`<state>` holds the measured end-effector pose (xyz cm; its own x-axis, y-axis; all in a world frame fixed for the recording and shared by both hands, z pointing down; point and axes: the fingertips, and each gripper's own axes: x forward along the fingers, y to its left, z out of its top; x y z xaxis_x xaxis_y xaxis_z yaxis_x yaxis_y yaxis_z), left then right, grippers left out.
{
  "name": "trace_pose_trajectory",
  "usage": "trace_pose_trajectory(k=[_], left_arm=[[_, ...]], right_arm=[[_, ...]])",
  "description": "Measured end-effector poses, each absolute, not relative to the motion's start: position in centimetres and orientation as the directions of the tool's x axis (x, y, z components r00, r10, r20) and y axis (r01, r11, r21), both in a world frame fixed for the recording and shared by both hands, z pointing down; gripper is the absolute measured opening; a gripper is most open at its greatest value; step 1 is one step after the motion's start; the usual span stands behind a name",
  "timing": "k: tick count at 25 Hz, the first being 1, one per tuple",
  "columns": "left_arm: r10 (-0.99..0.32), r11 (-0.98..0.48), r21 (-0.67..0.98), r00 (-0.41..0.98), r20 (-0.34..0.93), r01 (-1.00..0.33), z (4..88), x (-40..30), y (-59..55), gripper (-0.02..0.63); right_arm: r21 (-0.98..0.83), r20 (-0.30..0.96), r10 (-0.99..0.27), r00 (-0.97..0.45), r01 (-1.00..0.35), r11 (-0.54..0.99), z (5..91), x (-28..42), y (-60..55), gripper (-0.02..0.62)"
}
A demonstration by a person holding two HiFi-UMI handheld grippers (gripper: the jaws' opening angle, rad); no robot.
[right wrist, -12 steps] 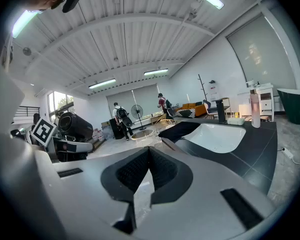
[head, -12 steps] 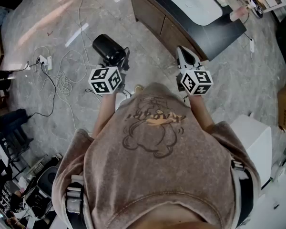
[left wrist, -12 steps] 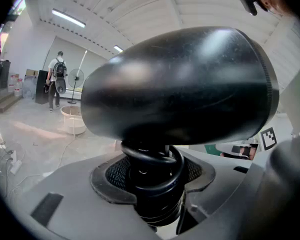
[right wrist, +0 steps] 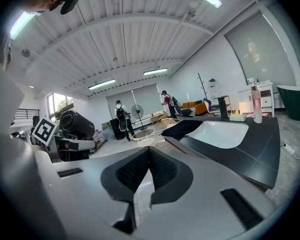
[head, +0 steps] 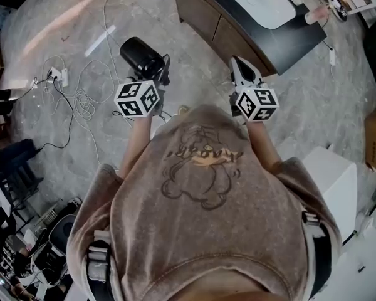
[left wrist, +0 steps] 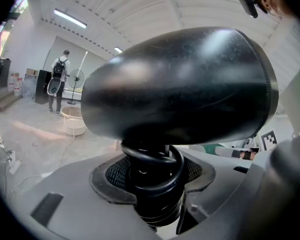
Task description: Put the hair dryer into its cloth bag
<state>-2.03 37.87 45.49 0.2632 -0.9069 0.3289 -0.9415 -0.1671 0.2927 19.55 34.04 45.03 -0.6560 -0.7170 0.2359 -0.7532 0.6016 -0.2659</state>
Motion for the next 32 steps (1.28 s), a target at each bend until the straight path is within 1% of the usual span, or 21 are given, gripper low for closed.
trace_pose_trajectory(k=[10, 17, 24, 32], left_arm=[[-0.887, -0.21, 0.275, 0.301, 0.351, -0.938, 47.0, -4.9, 37.7, 0.241], [-0.887, -0.221, 0.288, 0.315, 0.339, -0.932, 47.2, -6.1, 35.1, 0.241], [-0.888, -0.218, 0.294, 0.314, 0.336, -0.931, 47.4, -8.1, 29.4, 0.241], [-0.887, -0.198, 0.307, 0.304, 0.349, -0.931, 47.7, -9.6, 19.6, 0.241]], right_arm=[[-0.231, 0.242, -0.727, -0.642, -0.766, 0.6, 46.4, 15.9, 34.6, -0.002], [-0.227, 0.242, -0.725, -0.645, -0.764, 0.604, 46.6, 14.3, 32.3, -0.002], [-0.222, 0.234, -0.721, -0.652, -0.758, 0.614, 46.5, 12.2, 25.7, -0.002], [-0.215, 0.256, -0.694, -0.673, -0.739, 0.638, 47.0, 10.4, 15.4, -0.001]])
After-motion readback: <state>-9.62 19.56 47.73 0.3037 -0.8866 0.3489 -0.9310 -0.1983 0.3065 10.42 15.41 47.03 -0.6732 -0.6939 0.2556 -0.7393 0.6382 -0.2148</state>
